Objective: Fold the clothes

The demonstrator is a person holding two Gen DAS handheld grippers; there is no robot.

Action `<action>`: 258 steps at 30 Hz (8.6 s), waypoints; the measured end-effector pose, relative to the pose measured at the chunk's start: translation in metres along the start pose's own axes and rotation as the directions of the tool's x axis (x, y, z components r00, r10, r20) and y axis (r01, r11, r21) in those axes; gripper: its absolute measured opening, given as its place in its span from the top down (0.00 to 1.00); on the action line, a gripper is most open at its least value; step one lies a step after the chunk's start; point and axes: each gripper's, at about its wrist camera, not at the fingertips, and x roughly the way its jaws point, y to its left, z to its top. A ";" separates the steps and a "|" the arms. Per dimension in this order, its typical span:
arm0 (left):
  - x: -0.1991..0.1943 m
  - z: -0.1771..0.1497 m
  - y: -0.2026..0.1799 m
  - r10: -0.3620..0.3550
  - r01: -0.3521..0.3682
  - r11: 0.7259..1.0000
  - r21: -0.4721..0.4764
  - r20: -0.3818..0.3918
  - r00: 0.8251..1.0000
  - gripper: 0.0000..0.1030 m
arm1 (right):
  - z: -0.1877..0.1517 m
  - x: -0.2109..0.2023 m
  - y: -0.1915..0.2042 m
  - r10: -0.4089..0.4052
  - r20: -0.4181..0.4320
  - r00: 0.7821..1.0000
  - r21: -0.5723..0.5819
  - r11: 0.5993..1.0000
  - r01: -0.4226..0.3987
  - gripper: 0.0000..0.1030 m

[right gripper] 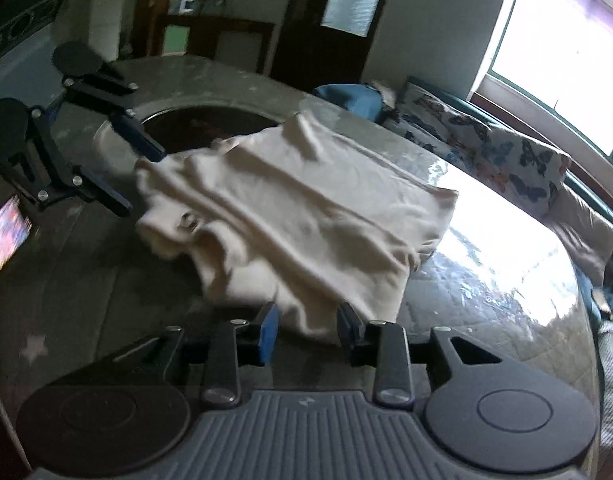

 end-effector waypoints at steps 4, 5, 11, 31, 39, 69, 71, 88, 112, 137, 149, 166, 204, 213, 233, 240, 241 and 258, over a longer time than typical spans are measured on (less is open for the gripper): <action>0.009 -0.002 -0.021 -0.032 0.032 0.995 0.093 0.001 0.999 0.48 | -0.004 0.003 0.008 -0.002 -0.005 1.000 -0.037 0.999 0.002 0.63; 0.011 -0.001 -0.025 -0.030 0.029 0.994 0.102 0.006 1.000 0.50 | -0.004 0.003 0.009 -0.002 -0.005 1.000 -0.044 0.999 0.002 0.63; 0.021 0.002 -0.027 -0.023 0.018 0.996 0.086 0.052 0.998 0.90 | -0.006 0.003 0.016 -0.025 0.015 1.000 -0.107 0.994 0.026 0.56; 0.014 0.023 0.037 0.002 0.028 0.982 -0.186 0.162 0.987 0.89 | 0.010 0.037 -0.003 0.045 0.078 0.996 -0.076 0.996 -0.039 0.80; 0.003 0.000 0.020 0.009 0.011 0.990 -0.142 0.141 0.990 0.64 | 0.027 0.032 -0.025 0.126 0.069 0.990 0.058 0.990 -0.130 0.87; -0.007 -0.014 0.022 0.046 -0.033 0.989 -0.144 0.087 0.995 0.92 | 0.035 0.006 -0.017 0.110 0.141 0.984 0.107 0.986 -0.126 0.91; -0.020 -0.013 0.023 0.037 -0.019 0.986 -0.166 0.102 0.994 0.92 | 0.035 -0.005 -0.012 0.117 0.155 0.981 0.098 0.986 -0.133 0.91; -0.111 0.009 0.006 0.043 -0.003 0.977 -0.213 0.180 0.983 0.92 | 0.055 -0.084 0.004 0.155 0.202 0.967 0.050 0.984 -0.168 0.91; 0.056 0.023 0.134 0.262 -0.244 0.840 -0.485 -0.031 0.965 0.82 | 0.075 0.072 -0.095 0.004 0.127 0.992 0.281 0.959 -0.040 0.62; 0.010 -0.017 0.075 0.206 -0.232 0.821 -0.522 -0.107 0.973 0.64 | 0.002 0.052 -0.098 -0.088 0.039 0.995 0.506 0.861 0.057 0.82; 0.038 -0.010 0.122 0.200 -0.224 0.740 -0.634 -0.112 0.974 0.65 | 0.039 0.073 -0.086 -0.072 0.082 0.994 0.431 0.902 0.029 0.81; 0.054 -0.004 0.120 0.317 -0.361 0.767 -0.530 -0.176 0.932 0.87 | 0.049 0.083 -0.082 -0.079 0.064 0.995 0.397 0.916 0.048 0.77; 0.030 0.021 0.053 0.191 -0.192 0.889 -0.415 -0.043 0.981 0.82 | 0.061 0.067 -0.013 0.082 0.139 0.987 0.291 0.949 -0.120 0.75; 0.039 0.012 0.041 0.182 -0.195 0.894 -0.403 -0.071 0.981 0.81 | 0.043 0.059 -0.005 0.042 0.118 0.992 0.310 0.947 -0.077 0.75; 0.042 0.009 0.039 0.184 -0.196 0.893 -0.405 -0.070 0.980 0.81 | 0.003 0.030 -0.036 -0.044 0.118 0.992 0.389 0.921 -0.006 0.74; 0.042 0.008 0.040 0.181 -0.193 0.890 -0.413 -0.069 0.981 0.81 | 0.011 0.030 -0.043 -0.055 0.119 0.991 0.402 0.915 0.002 0.75; 0.042 0.008 0.040 0.181 -0.193 0.889 -0.416 -0.069 0.981 0.81 | 0.016 0.030 -0.043 -0.052 0.131 0.990 0.398 0.918 -0.005 0.75; 0.041 0.007 0.040 0.176 -0.184 0.882 -0.434 -0.061 0.983 0.80 | 0.081 0.111 -0.039 0.005 0.075 0.997 0.330 0.944 -0.030 0.75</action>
